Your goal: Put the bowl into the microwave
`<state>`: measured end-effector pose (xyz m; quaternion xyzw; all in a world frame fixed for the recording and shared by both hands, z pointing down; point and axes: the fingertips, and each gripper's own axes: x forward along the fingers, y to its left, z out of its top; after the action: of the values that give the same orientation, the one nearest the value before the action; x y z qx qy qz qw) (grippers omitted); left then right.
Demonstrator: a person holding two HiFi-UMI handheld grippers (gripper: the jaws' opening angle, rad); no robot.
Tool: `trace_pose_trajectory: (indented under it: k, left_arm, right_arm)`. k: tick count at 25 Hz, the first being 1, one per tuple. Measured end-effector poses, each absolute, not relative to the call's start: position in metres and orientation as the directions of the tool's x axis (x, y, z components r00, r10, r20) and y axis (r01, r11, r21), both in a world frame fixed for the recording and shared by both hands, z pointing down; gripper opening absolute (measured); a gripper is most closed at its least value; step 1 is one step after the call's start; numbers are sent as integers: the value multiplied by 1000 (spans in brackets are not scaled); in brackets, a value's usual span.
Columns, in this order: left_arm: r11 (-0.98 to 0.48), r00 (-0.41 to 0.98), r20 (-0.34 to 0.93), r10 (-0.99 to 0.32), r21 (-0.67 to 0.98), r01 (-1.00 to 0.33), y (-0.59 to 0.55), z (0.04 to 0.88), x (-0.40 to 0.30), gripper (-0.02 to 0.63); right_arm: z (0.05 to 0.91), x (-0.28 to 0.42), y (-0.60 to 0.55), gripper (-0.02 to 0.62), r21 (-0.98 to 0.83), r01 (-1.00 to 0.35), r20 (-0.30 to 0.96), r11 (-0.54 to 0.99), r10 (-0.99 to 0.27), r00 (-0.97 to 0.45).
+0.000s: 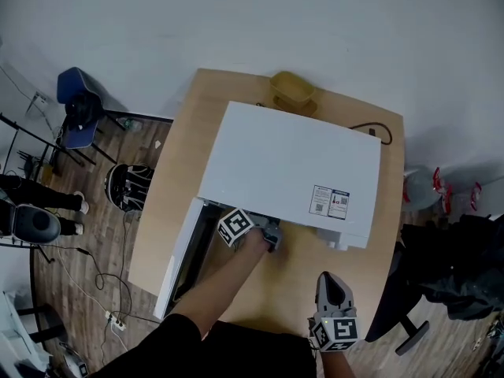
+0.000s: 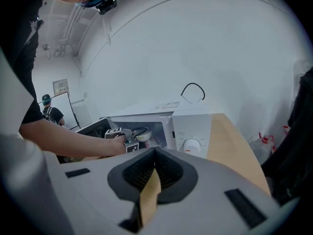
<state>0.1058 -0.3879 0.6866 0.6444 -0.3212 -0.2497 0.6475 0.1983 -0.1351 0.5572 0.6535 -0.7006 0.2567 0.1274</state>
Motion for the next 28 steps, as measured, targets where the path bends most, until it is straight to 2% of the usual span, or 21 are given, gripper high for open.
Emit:
trace_pose_trajectory:
  k: [6, 13, 19, 22, 25, 28]
  left_arm:
    - [117, 640, 128, -758, 991, -59, -412, 701, 109, 210]
    - [211, 625, 281, -728, 960, -185, -418, 706, 116, 210]
    - [221, 586, 330, -740, 942, -251, -426, 721, 110, 215]
    - [229, 593, 332, -734, 942, -244, -421, 713, 113, 233]
    - [250, 592, 326, -737, 945, -210, -417, 702, 112, 287]
    - [261, 589, 330, -738, 944, -201, -414, 703, 108, 298]
  right_arm:
    - [560, 207, -129, 58, -196, -980, 519, -24, -850, -83]
    - [561, 206, -123, 60, -214, -976, 531, -45, -844, -78]
    - [551, 202, -133, 60, -235, -971, 504, -47, -860, -80]
    - [550, 201, -132, 59, -232, -972, 506, -42, -858, -84]
    - [551, 201, -129, 58, -252, -966, 512, -48, -854, -91]
    - [546, 202, -129, 60, -278, -959, 501, -54, -860, -97]
